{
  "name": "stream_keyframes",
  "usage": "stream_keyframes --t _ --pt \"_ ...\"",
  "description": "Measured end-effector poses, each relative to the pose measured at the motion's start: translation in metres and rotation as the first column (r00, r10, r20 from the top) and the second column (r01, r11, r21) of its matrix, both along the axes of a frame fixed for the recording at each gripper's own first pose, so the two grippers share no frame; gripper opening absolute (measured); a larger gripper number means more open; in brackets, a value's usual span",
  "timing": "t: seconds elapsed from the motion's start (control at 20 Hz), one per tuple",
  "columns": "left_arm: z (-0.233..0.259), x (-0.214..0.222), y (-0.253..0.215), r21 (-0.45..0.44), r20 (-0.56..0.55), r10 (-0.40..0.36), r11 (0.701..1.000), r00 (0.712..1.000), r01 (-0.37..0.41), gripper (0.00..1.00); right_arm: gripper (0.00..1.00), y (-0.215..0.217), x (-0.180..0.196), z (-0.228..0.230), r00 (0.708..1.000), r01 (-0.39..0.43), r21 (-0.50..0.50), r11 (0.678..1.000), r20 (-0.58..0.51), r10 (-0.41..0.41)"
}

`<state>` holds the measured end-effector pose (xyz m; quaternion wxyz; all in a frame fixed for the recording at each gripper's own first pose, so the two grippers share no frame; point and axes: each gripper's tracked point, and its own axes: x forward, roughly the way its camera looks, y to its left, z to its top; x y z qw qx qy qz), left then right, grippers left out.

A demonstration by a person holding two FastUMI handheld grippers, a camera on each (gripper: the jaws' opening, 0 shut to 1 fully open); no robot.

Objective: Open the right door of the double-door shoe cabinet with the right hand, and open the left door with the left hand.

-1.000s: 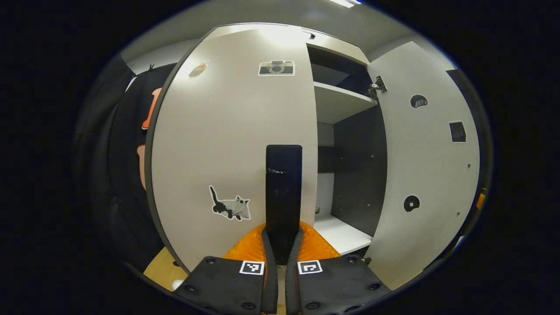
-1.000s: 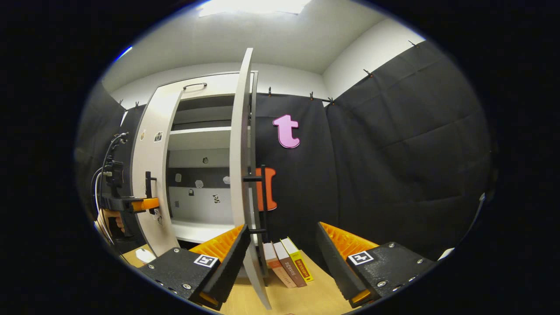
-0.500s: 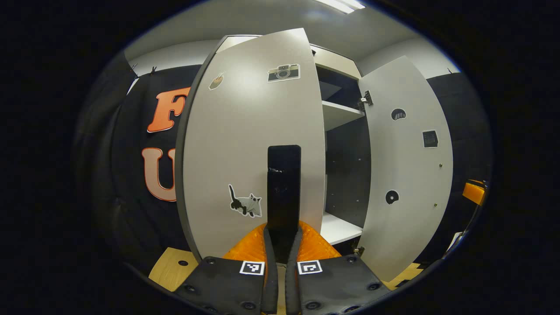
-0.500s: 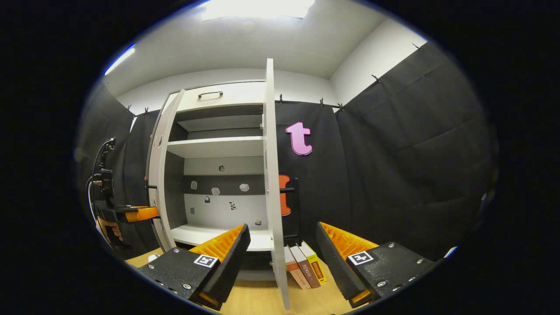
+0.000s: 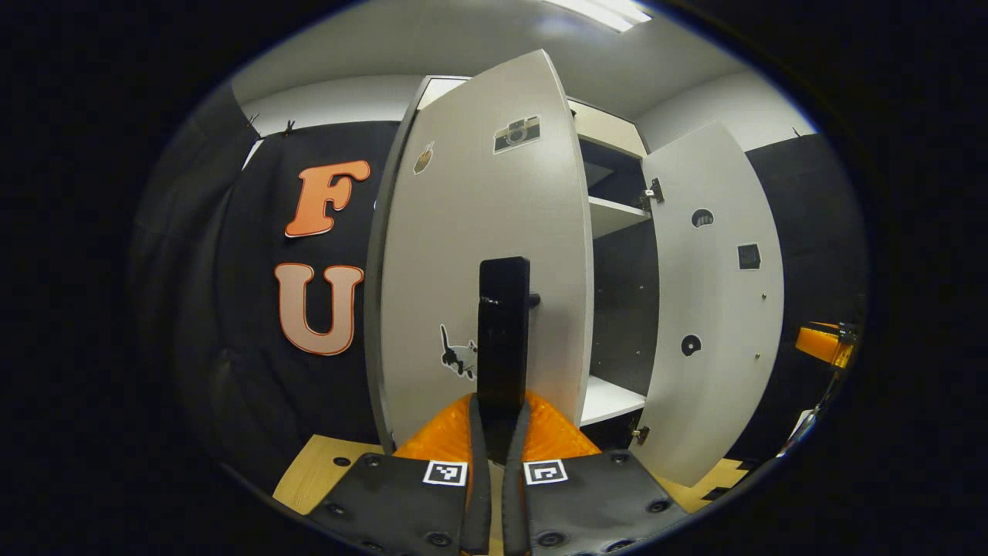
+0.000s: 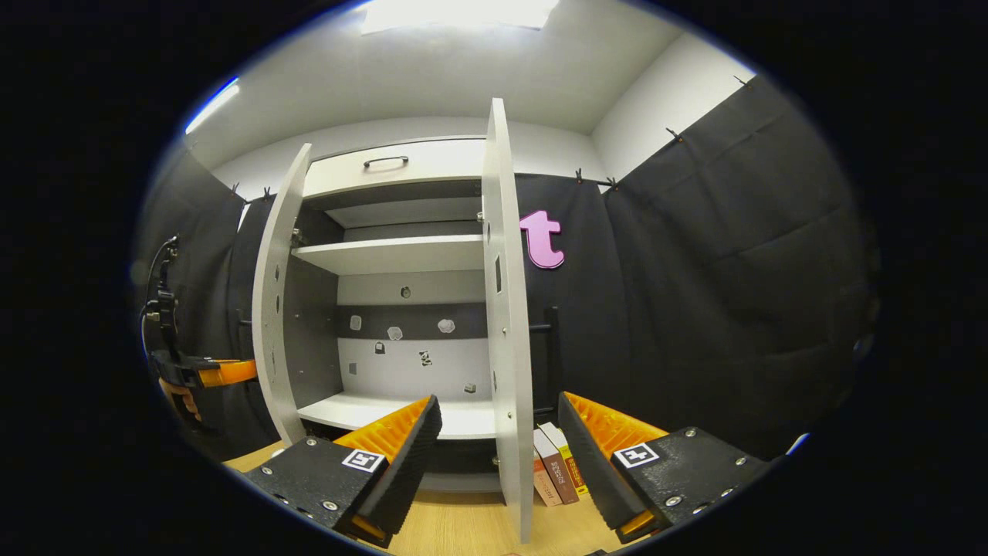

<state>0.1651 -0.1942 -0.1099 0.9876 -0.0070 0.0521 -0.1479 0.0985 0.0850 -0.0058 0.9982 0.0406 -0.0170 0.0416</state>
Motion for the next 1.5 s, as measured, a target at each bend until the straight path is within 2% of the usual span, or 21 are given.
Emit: stream_keyframes --t 0.05,0.1,0.2,0.25,0.65,0.8,1.05,1.15,1.2,1.5 --pt "0.000 0.000 0.002 0.000 -0.002 0.007 1.000 1.000 -0.007 0.13 0.92 0.002 0.001 0.001 1.000 -0.007 -0.002 1.000 0.004 0.007" --pt "0.000 0.000 0.003 -0.005 -0.004 0.012 1.000 1.000 -0.012 0.13 0.97 0.004 0.001 0.001 1.000 -0.010 -0.006 1.000 0.004 0.010" --pt "0.000 -0.001 0.006 -0.004 -0.003 0.030 1.000 1.000 -0.030 0.13 0.97 0.008 0.001 0.000 1.000 -0.022 -0.017 1.000 0.003 0.022" --pt "0.000 -0.001 0.009 0.001 0.000 0.039 0.999 0.999 -0.039 0.12 0.92 0.011 0.000 0.000 1.000 -0.029 -0.021 0.999 0.001 0.029" --pt "0.001 0.001 0.031 0.027 0.004 0.119 0.993 0.993 -0.119 0.11 0.92 0.024 0.004 -0.002 0.998 -0.061 -0.036 0.998 -0.011 0.060" --pt "0.000 0.001 0.048 0.060 0.009 0.173 0.983 0.985 -0.173 0.08 0.92 0.029 0.005 -0.003 0.998 -0.069 -0.035 0.997 -0.010 0.069" --pt "0.004 0.007 0.066 0.035 0.025 0.257 0.966 0.966 -0.257 0.07 0.92 0.042 0.007 -0.007 0.995 -0.102 -0.047 0.994 -0.024 0.101" --pt "0.005 0.000 0.044 -0.042 -0.003 0.186 0.982 0.983 -0.186 0.07 0.92 0.039 0.009 -0.006 0.995 -0.098 -0.053 0.994 -0.024 0.097" --pt "0.005 -0.001 0.043 -0.055 -0.008 0.182 0.982 0.983 -0.182 0.07 0.92 0.039 0.008 -0.005 0.996 -0.094 -0.056 0.994 -0.019 0.093" --pt "0.003 -0.007 0.059 -0.011 -0.010 0.231 0.973 0.973 -0.232 0.07 0.92 0.029 0.009 0.007 0.997 -0.072 -0.058 0.996 -0.009 0.071"
